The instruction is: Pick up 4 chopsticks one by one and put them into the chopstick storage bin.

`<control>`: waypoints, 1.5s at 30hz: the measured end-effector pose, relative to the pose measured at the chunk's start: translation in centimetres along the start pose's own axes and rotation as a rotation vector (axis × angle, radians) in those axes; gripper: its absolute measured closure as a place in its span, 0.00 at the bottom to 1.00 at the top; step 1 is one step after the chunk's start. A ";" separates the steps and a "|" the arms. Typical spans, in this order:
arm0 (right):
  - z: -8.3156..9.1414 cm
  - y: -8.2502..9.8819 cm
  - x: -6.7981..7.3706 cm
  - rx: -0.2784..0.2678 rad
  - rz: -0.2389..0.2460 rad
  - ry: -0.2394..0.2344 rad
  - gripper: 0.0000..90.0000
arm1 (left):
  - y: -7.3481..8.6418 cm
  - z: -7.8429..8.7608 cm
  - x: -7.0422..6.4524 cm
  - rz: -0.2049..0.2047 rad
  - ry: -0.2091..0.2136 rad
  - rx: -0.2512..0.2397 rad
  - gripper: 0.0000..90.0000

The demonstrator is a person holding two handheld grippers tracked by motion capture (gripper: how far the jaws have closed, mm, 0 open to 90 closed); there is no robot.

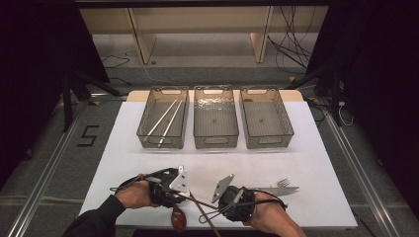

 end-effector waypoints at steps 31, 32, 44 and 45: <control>2.8 1.2 -3.0 -0.309 -0.301 0.126 0.40 | 1.6 1.7 1.9 0.203 -0.059 0.015 0.94; 2.7 1.3 -3.1 -0.310 -0.308 0.131 0.39 | 1.7 1.8 2.2 0.228 -0.065 0.008 0.94; 1.2 1.5 -2.8 -0.283 -0.352 0.110 0.33 | 2.9 2.8 4.3 0.420 -0.111 -0.060 0.94; 1.1 1.5 -2.7 -0.280 -0.354 0.108 0.33 | 3.0 3.0 4.4 0.431 -0.116 -0.066 0.94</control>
Point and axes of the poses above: each handheld gripper's, and its own axes: z roughly backward along the jaws, y roughly out of its underside, x roughly to its left, the point moved 1 cm from there along -z, roughly forward along the jaws, and after that the axes turned 3 degrees about x, right-handed, at the moved point
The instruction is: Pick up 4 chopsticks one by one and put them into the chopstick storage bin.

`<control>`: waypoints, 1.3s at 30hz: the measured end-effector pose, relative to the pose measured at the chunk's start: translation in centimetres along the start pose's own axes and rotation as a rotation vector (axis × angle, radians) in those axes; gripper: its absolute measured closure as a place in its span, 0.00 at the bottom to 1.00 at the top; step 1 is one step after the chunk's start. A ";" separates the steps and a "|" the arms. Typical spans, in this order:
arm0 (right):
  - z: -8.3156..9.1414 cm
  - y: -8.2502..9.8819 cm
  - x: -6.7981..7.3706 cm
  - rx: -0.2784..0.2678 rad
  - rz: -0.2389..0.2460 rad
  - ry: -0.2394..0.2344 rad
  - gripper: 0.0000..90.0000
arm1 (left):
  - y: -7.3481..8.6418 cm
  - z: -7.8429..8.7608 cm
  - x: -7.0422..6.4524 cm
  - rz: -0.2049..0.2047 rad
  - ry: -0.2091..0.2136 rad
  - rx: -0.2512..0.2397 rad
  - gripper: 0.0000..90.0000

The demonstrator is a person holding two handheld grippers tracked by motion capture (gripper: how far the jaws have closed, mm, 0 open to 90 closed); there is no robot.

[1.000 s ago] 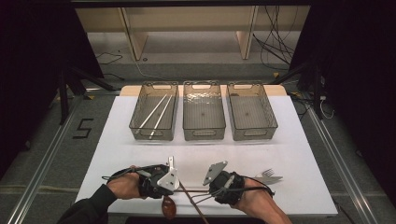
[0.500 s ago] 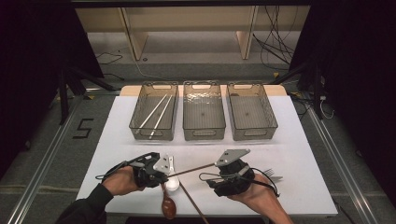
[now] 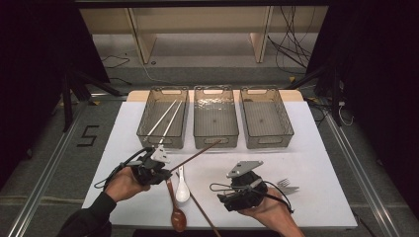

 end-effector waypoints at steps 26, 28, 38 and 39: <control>-0.8 0.3 0.3 0.034 -0.012 -0.012 0.31 | -3.0 1.3 8.6 0.240 -0.094 -0.099 0.94; -0.8 0.4 0.3 0.039 -0.015 -0.014 0.31 | -3.3 1.3 9.4 0.260 -0.100 -0.102 0.94; -1.0 0.4 0.2 0.041 -0.006 -0.023 0.31 | -4.4 -0.5 12.8 0.350 -0.132 -0.097 0.94; -1.0 0.4 0.2 0.042 -0.006 -0.023 0.31 | -4.5 -0.5 13.1 0.355 -0.135 -0.099 0.94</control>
Point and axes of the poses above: each handheld gripper's, and its own axes: z roughly backward along the jaws, y roughly out of its underside, x roughly to its left, the point moved 1 cm from there along -z, roughly forward along the jaws, and after that the axes turned 3 degrees about x, right-handed, at the moved point
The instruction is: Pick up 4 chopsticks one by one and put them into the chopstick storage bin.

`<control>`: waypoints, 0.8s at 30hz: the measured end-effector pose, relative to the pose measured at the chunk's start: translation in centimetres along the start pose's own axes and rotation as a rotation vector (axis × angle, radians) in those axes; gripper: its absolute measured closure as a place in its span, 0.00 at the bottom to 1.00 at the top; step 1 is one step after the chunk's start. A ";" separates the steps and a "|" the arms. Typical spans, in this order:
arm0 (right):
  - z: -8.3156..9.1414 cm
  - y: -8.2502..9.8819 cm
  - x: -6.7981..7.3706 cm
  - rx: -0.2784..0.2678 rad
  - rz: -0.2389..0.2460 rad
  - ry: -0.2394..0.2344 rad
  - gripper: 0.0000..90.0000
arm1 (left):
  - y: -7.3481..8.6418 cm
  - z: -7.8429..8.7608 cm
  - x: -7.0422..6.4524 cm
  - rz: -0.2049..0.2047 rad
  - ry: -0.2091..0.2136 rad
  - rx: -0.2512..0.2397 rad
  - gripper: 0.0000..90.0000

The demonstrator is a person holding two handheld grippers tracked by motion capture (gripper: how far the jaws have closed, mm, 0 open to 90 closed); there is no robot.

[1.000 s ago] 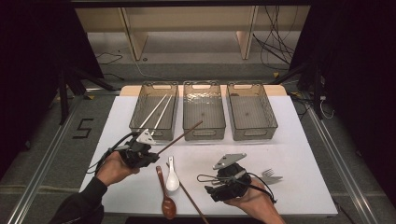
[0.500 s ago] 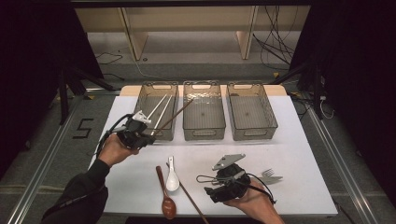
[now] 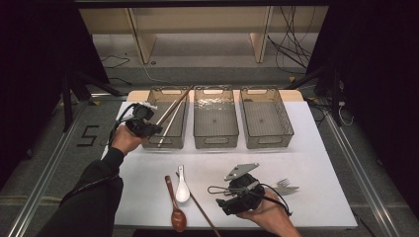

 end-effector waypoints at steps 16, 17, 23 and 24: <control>-0.1 0.1 0.0 0.009 -0.003 -0.008 0.31 | -1.9 -1.8 2.8 0.031 -0.057 0.027 0.94; -0.1 0.1 0.0 0.010 -0.002 -0.010 0.31 | -1.9 -1.9 2.9 0.030 -0.059 0.027 0.94; -0.1 0.0 0.0 0.011 -0.003 -0.013 0.31 | -2.0 -2.3 3.3 0.027 -0.079 0.029 0.94; -0.1 0.0 0.0 0.012 -0.003 -0.013 0.31 | -2.0 -2.4 3.3 0.028 -0.080 0.030 0.94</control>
Point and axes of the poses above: each handheld gripper's, and its own axes: z roughly backward along the jaws, y roughly out of its underside, x roughly to its left, the point moved 1 cm from there along -z, roughly forward along the jaws, and after that the axes turned 3 degrees about x, right-handed, at the moved point
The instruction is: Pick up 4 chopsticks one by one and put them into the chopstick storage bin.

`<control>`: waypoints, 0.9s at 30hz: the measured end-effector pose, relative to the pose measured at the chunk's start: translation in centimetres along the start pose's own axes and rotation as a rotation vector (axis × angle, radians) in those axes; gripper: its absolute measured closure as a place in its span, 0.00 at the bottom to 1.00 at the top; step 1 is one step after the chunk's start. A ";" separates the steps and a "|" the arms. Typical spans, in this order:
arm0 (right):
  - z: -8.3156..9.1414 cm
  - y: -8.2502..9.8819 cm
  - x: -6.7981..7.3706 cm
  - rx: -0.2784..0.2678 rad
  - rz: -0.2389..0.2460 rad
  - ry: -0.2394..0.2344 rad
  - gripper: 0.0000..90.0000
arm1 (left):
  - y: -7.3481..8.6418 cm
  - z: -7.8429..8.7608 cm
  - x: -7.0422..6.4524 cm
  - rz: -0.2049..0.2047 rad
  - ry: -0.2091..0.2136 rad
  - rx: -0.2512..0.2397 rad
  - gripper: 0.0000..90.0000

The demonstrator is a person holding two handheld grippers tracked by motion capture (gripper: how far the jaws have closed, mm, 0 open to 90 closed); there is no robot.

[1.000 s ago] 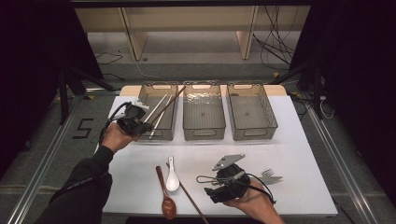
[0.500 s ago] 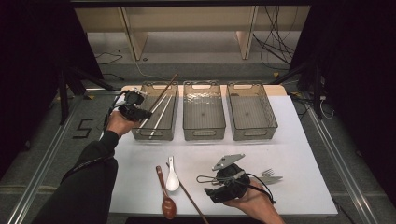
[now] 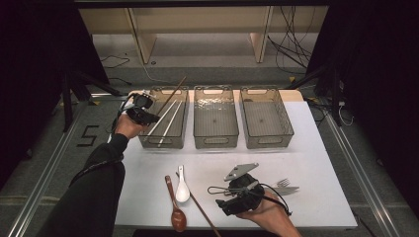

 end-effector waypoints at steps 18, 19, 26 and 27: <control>0.1 0.0 0.1 -0.006 -0.004 0.002 0.31 | 1.1 2.0 -1.2 0.096 0.028 -0.055 0.45; 0.1 0.0 0.1 -0.006 -0.003 0.001 0.31 | 1.5 2.5 -1.4 0.096 0.037 -0.066 0.42; -0.2 -0.1 0.4 0.000 0.000 0.004 0.31 | 4.9 5.2 -3.2 0.129 0.108 -0.146 0.32; -0.3 -0.2 0.6 0.003 0.006 0.004 0.31 | 5.3 5.4 -3.4 0.128 0.099 -0.148 0.30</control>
Point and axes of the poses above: each handheld gripper's, and its own axes: z roughly backward along the jaws, y roughly out of its underside, x roughly to its left, the point moved 1 cm from there along -z, roughly forward along the jaws, and after that the axes turned 3 degrees about x, right-handed, at the moved point
